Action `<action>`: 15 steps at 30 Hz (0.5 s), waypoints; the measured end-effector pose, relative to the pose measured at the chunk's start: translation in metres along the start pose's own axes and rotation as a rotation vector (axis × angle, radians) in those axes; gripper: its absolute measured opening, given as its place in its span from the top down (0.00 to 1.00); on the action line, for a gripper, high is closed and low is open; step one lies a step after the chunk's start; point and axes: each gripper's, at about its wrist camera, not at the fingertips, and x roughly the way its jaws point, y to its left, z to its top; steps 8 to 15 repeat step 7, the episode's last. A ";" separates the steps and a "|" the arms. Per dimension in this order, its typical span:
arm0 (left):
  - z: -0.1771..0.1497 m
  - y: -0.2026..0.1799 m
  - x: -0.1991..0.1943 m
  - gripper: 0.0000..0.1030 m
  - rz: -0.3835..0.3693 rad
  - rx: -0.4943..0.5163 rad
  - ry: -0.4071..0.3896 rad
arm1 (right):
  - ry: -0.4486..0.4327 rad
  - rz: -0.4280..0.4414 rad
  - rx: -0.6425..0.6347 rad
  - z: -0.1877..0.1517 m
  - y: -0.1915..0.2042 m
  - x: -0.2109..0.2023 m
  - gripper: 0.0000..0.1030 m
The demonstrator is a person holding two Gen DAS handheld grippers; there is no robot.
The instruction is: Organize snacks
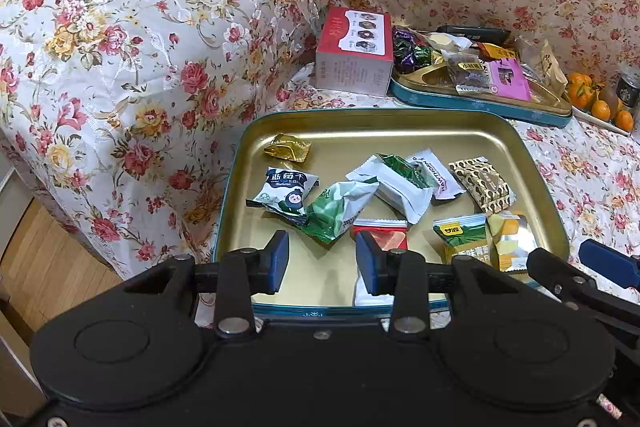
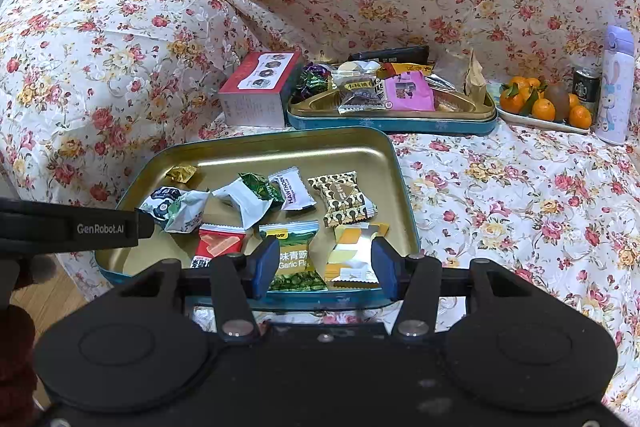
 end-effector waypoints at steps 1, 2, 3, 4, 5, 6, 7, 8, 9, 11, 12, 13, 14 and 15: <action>0.000 0.000 0.000 0.54 0.000 0.001 0.000 | 0.000 0.000 0.000 0.000 0.000 0.000 0.49; 0.000 0.000 0.000 0.54 0.000 0.002 0.000 | 0.000 0.000 0.000 0.000 0.000 0.000 0.49; 0.000 0.000 0.000 0.54 0.000 0.000 0.000 | 0.001 0.001 -0.001 0.000 0.000 0.000 0.49; 0.000 0.001 0.000 0.54 0.001 -0.002 -0.001 | 0.000 0.000 0.000 0.000 0.000 0.000 0.49; 0.000 0.000 0.000 0.54 0.000 -0.004 -0.002 | 0.000 0.000 0.000 0.000 0.000 0.000 0.49; 0.000 0.001 0.000 0.54 0.000 -0.005 -0.003 | 0.000 0.000 -0.001 0.000 0.000 0.000 0.49; 0.000 0.000 -0.001 0.54 -0.001 -0.003 -0.004 | 0.000 0.000 0.000 0.000 0.000 0.000 0.49; 0.000 0.000 -0.001 0.54 -0.001 -0.003 -0.004 | 0.000 0.000 0.000 0.000 0.000 0.000 0.49; 0.000 0.000 -0.001 0.54 -0.001 -0.003 -0.004 | 0.000 0.000 0.000 0.000 0.000 0.000 0.49; 0.000 0.000 -0.001 0.54 -0.001 -0.003 -0.004 | 0.000 0.000 0.000 0.000 0.000 0.000 0.49; 0.000 0.000 -0.001 0.54 -0.001 -0.003 -0.004 | 0.000 0.000 0.000 0.000 0.000 0.000 0.49; 0.000 0.000 -0.001 0.54 -0.001 -0.003 -0.004 | 0.000 0.000 0.000 0.000 0.000 0.000 0.49; 0.000 0.000 -0.001 0.54 -0.001 -0.003 -0.004 | 0.000 0.000 0.000 0.000 0.000 0.000 0.49; 0.000 0.000 -0.001 0.54 -0.001 -0.003 -0.004 | 0.000 0.000 0.000 0.000 0.000 0.000 0.49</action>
